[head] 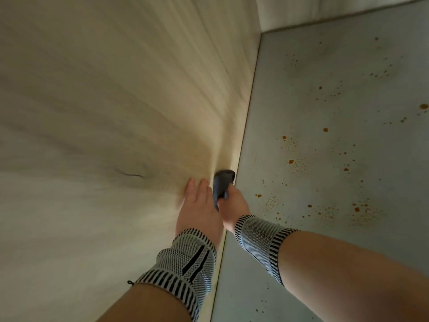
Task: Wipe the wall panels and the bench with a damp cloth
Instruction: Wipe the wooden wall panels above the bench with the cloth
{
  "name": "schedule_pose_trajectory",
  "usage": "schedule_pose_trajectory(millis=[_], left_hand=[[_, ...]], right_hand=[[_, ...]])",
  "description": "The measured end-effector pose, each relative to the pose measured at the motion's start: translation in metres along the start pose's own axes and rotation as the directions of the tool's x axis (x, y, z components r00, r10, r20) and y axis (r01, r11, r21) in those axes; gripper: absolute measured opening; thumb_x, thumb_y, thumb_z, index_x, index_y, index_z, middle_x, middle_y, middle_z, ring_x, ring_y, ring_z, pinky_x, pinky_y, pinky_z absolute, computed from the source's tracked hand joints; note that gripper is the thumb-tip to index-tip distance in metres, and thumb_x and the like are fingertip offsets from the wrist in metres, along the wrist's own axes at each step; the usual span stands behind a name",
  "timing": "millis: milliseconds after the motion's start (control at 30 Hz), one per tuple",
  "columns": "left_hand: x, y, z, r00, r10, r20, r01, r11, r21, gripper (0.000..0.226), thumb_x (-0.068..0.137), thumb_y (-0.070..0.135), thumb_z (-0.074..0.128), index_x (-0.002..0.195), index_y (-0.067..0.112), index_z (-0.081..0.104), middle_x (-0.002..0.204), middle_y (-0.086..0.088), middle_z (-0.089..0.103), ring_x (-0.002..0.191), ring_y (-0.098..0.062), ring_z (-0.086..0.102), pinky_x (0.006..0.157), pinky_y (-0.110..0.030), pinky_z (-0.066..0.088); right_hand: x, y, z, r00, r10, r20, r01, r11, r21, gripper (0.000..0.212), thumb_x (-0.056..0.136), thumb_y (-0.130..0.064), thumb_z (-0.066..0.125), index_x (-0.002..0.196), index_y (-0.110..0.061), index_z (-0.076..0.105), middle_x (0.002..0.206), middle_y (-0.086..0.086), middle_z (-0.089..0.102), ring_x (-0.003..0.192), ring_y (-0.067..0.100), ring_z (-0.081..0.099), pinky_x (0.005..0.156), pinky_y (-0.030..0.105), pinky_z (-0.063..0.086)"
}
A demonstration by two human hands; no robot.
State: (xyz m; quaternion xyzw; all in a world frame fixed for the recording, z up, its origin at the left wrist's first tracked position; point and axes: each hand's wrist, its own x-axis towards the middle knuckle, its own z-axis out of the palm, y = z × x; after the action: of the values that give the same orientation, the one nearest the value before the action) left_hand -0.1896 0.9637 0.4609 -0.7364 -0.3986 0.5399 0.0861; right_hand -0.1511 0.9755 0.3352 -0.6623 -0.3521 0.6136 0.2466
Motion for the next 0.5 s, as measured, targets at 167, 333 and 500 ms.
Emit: schedule_pose_trajectory(millis=[167, 333, 500], left_hand=[[-0.054, -0.035, -0.028, 0.991, -0.11, -0.08, 0.109, 0.994, -0.016, 0.065, 0.104, 0.041, 0.031, 0.158, 0.013, 0.01, 0.164, -0.017, 0.0, 0.15, -0.037, -0.014, 0.109, -0.064, -0.02], [-0.119, -0.068, -0.048, 0.957, -0.223, -0.187, 0.219, 0.975, -0.041, 0.065, 0.103, 0.04, 0.032, 0.159, 0.016, 0.01, 0.165, -0.013, -0.004, 0.15, -0.034, -0.015, 0.11, -0.064, -0.019], [-0.186, -0.091, -0.056, 0.894, -0.347, -0.283, 0.335, 0.938, -0.091, 0.066, 0.101, 0.032, 0.029, 0.158, 0.011, 0.003, 0.165, -0.011, -0.004, 0.151, -0.031, -0.015, 0.11, -0.065, -0.017]], right_hand=[[-0.045, -0.051, -0.01, 0.991, -0.128, -0.03, 0.13, 0.989, 0.077, 0.022, 0.092, -0.009, 0.044, 0.11, -0.016, 0.054, 0.11, 0.011, 0.056, 0.086, 0.023, 0.06, 0.07, 0.032, 0.05], [-0.099, -0.108, -0.018, 0.957, -0.285, -0.048, 0.289, 0.948, 0.131, 0.012, 0.095, -0.015, 0.045, 0.103, -0.013, 0.054, 0.113, 0.014, 0.053, 0.075, 0.019, 0.054, 0.059, 0.027, 0.045], [-0.157, -0.163, -0.026, 0.87, -0.485, -0.085, 0.492, 0.865, 0.101, 0.019, 0.097, -0.016, 0.043, 0.113, -0.01, 0.051, 0.122, 0.008, 0.04, 0.098, 0.021, 0.049, 0.088, 0.028, 0.043]])
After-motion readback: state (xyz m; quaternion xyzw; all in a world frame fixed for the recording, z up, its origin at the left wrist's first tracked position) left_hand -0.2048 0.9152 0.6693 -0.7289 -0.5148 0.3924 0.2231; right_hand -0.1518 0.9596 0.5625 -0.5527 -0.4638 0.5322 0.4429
